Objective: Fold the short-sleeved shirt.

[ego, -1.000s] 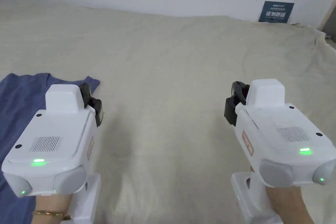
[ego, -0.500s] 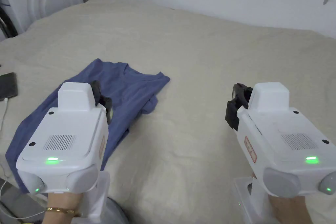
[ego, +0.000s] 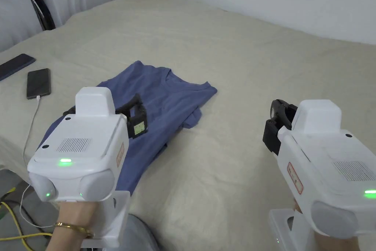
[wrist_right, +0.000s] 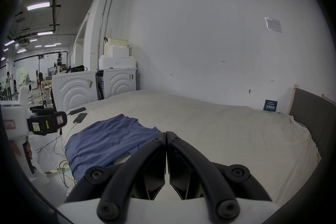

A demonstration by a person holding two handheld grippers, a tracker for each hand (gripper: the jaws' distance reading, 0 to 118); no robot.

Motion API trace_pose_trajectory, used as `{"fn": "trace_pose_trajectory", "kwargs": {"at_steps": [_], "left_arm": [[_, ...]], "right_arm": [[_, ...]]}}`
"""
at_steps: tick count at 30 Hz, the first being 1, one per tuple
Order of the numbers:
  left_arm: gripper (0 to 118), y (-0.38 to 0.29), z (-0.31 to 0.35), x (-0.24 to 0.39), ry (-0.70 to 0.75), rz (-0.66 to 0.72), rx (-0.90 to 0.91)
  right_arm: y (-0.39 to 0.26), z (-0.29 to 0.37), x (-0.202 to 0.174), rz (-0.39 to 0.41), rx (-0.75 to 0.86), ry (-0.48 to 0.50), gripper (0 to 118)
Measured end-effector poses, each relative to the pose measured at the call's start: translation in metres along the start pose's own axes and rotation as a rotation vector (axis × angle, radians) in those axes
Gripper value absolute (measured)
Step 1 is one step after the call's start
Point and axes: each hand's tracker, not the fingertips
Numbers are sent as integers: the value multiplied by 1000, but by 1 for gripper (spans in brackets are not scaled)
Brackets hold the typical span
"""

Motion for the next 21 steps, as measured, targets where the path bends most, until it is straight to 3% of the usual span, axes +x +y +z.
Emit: {"fn": "trace_pose_trajectory", "kwargs": {"at_steps": [2,11,21], "left_arm": [[118,5,-18,-4,-16,37,-37],[118,51,-121,-12,-60,80,-164],[118,45,-272,23,-127,-185,-516]], "right_arm": [[2,-1,2,7,-2,-2,0],[1,-15,12,41,-30,-30,0],[-3,-62,23,25,-94,-62,0]]}}
